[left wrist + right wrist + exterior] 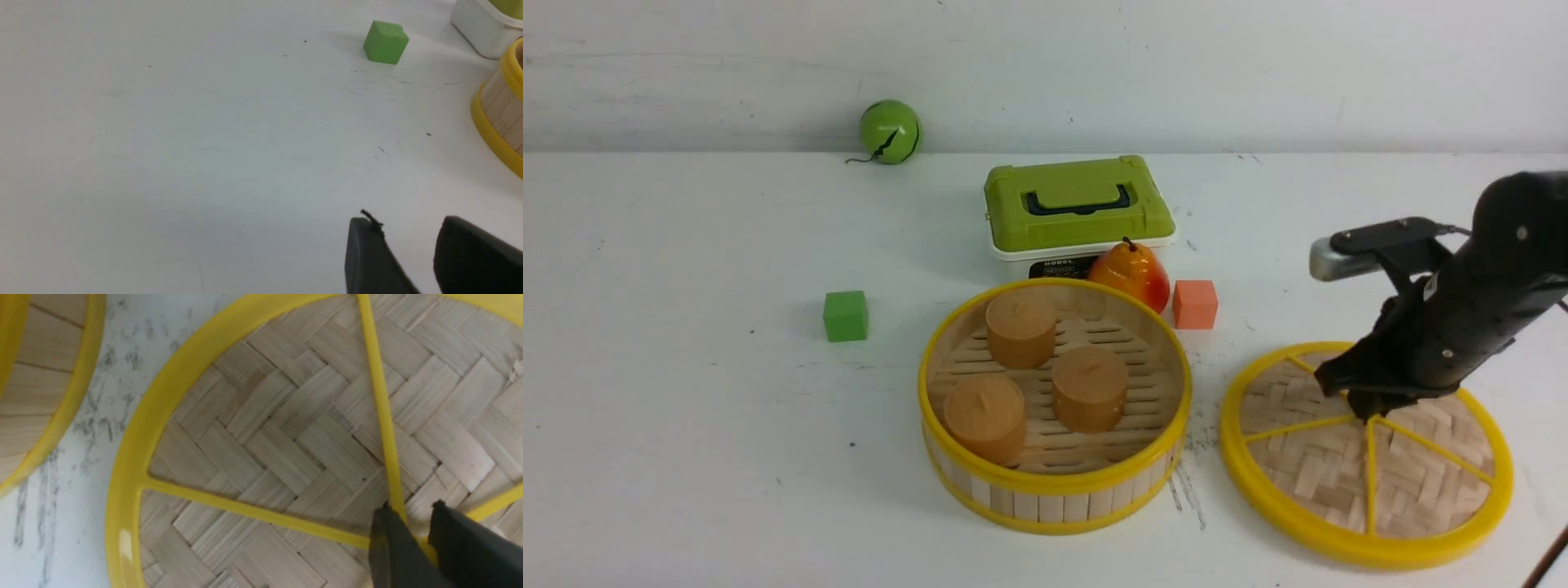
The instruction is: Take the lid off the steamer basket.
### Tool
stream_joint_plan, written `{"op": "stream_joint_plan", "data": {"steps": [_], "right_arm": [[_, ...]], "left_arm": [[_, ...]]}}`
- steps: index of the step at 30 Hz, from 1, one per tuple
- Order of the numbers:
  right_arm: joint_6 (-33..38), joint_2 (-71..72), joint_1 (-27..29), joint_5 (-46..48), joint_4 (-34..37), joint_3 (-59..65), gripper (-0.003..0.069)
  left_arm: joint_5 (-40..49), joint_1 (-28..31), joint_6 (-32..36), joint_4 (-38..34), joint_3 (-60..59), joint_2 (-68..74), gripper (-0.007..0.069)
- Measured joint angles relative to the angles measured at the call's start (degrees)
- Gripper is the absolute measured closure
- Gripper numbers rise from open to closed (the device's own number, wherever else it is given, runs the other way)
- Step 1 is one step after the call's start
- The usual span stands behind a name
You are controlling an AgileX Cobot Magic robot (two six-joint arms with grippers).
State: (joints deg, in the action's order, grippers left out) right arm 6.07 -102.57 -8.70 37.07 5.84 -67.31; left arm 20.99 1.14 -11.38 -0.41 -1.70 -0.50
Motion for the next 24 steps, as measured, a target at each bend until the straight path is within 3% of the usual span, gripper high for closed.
{"op": "stream_joint_plan", "data": {"steps": [7,9,10,14,17,21,24], "right_arm": [[0.0,-1.1,0.1,-3.3,0.4,-0.1,0.0543],[0.0,-0.7,0.1,-3.0,0.4,-0.1,0.0501],[0.0,0.4,0.1,-1.4,0.4,-0.1,0.0437],[-0.1,7.5,0.1,3.4,0.4,0.2,0.0306],[0.0,16.1,0.1,6.0,1.5,1.0,0.0262],[1.6,31.9,0.1,6.1,5.7,6.6,0.0282],[4.0,44.1,0.1,3.8,8.8,12.3,0.0365]], "left_arm": [[0.0,0.0,0.0,0.0,0.0,0.0,0.0386],[0.0,0.0,0.0,0.0,0.0,0.0,0.0386],[0.0,0.0,0.0,0.0,0.0,0.0,0.0386],[0.0,0.0,0.0,0.0,0.0,0.0,0.0385],[0.0,0.0,0.0,0.0,0.0,0.0,0.0385],[0.0,0.0,0.0,0.0,0.0,0.0,0.0386],[0.0,0.0,0.0,0.0,0.0,0.0,0.0386]]}}
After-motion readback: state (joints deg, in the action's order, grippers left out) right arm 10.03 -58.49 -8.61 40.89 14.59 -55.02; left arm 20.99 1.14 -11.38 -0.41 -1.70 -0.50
